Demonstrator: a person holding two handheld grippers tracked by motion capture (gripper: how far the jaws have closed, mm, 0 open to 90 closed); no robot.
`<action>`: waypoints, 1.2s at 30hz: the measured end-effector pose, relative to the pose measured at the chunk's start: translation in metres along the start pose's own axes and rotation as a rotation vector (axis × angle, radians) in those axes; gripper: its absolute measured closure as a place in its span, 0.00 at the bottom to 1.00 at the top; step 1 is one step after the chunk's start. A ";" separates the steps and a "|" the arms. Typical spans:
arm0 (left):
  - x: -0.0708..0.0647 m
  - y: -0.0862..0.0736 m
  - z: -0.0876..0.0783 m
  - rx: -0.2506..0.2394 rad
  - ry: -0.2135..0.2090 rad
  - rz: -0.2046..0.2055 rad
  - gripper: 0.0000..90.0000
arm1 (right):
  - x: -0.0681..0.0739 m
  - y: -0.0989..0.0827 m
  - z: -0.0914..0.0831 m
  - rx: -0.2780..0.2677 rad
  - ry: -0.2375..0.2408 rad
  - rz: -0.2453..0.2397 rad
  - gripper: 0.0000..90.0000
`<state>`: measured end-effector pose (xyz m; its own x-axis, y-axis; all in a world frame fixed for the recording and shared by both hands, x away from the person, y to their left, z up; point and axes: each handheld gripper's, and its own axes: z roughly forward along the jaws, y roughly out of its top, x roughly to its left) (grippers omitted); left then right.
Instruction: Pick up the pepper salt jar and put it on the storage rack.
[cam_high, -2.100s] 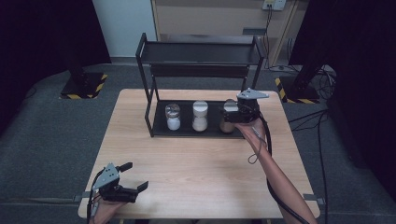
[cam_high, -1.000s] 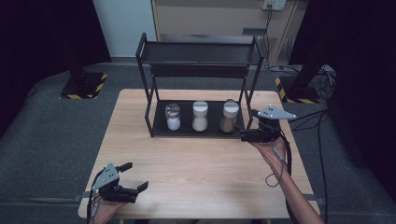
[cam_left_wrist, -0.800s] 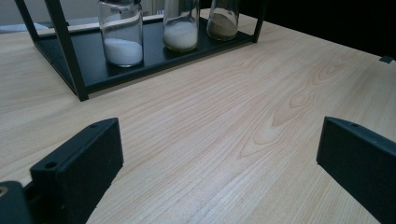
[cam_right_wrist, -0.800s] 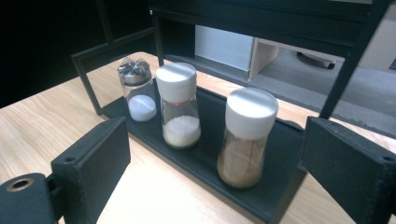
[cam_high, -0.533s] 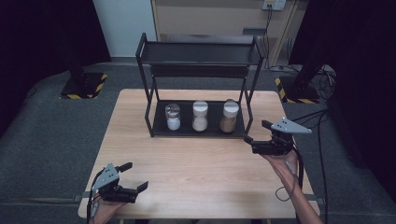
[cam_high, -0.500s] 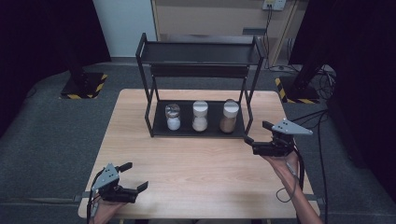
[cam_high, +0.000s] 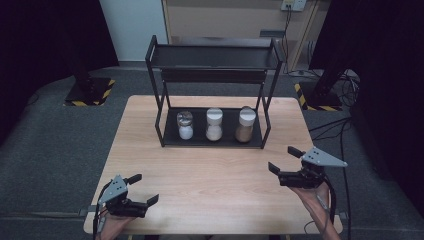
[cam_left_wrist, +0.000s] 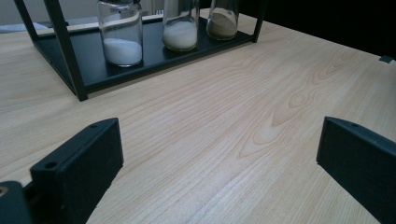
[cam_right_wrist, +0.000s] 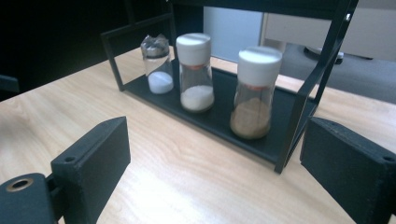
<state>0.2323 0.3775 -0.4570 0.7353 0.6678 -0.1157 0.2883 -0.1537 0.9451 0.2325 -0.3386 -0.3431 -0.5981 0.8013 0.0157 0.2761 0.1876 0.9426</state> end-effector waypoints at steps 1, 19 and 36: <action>0.000 0.000 0.000 0.000 -0.001 0.001 0.00 | 0.000 -0.003 -0.002 0.000 0.002 -0.002 0.09; 0.000 0.000 0.001 0.002 -0.005 0.003 0.00 | 0.007 -0.053 -0.016 0.018 -0.005 0.024 0.09; 0.001 0.000 0.001 -0.004 -0.018 0.010 0.00 | 0.002 -0.074 -0.014 0.019 0.017 0.000 0.10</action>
<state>0.2337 0.3776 -0.4579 0.7492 0.6528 -0.1119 0.2787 -0.1575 0.9474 0.2004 -0.3590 -0.4082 -0.6103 0.7919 0.0216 0.2906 0.1983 0.9361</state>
